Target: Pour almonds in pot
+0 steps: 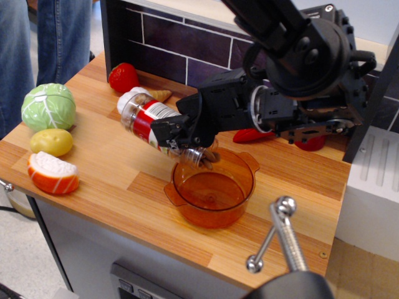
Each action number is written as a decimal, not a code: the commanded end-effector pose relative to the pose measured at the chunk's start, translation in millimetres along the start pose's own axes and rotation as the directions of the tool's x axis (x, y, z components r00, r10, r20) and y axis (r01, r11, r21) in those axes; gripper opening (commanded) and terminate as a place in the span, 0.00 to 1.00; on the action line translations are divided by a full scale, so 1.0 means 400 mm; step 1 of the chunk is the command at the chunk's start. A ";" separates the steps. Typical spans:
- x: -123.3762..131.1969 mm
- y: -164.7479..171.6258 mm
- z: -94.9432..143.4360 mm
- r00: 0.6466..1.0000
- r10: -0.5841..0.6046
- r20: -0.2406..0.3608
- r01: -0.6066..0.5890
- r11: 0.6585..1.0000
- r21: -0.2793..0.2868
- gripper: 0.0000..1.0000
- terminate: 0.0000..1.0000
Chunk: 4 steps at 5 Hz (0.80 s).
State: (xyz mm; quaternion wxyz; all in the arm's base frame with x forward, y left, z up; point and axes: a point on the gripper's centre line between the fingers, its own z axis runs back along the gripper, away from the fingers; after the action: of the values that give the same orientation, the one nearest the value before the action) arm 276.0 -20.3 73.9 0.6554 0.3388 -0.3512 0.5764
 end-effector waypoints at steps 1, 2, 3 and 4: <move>0.029 -0.002 0.021 0.996 0.070 0.062 -0.065 0.995 -0.078 0.00 0.00; 0.039 -0.008 0.021 0.994 0.076 0.084 -0.066 0.991 -0.114 0.00 0.00; 0.042 -0.011 0.014 0.996 0.075 0.056 -0.068 0.991 -0.116 0.00 0.00; 0.047 -0.012 0.006 0.998 0.065 -0.026 -0.067 0.995 -0.079 0.00 0.00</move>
State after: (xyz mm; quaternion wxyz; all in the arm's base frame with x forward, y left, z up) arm 283.4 -14.6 76.8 0.6604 0.3142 -0.3671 0.5748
